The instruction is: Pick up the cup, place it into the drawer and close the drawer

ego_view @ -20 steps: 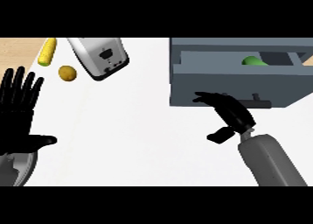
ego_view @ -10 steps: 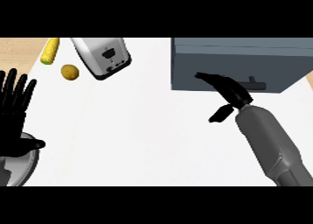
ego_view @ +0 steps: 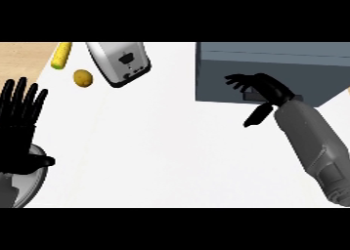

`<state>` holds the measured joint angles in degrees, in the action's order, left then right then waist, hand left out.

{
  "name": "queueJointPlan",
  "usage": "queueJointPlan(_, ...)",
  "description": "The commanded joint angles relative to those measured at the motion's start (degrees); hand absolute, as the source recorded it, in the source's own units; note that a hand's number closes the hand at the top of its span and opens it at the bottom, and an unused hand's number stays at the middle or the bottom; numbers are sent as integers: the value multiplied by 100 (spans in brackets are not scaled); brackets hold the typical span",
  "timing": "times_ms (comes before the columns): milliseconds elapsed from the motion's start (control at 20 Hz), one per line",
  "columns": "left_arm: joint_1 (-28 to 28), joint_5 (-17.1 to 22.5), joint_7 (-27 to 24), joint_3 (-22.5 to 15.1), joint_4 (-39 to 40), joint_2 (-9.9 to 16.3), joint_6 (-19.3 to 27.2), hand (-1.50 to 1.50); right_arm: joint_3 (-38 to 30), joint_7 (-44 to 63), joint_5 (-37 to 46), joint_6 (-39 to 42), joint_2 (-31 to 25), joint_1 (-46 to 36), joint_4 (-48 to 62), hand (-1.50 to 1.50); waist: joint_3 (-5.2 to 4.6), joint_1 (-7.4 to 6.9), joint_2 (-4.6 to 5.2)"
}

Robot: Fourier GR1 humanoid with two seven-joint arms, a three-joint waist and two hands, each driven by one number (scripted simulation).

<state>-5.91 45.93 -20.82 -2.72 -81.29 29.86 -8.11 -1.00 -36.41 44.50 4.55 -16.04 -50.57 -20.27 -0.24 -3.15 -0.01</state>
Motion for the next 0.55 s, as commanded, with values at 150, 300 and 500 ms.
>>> queueJointPlan(150,73,-158,-91,13,-111,3,-59,-150,-304,366,-9,-226,-311,-508,784,-150,43,-201,179)
queueJointPlan(300,-193,-127,-45,21,269,-62,-141,-150,-293,237,16,-68,-490,-641,839,-150,41,-158,234)
queueJointPlan(500,-127,-159,33,16,84,-68,-41,-150,-282,411,50,-121,-325,-720,981,-150,40,-169,181)
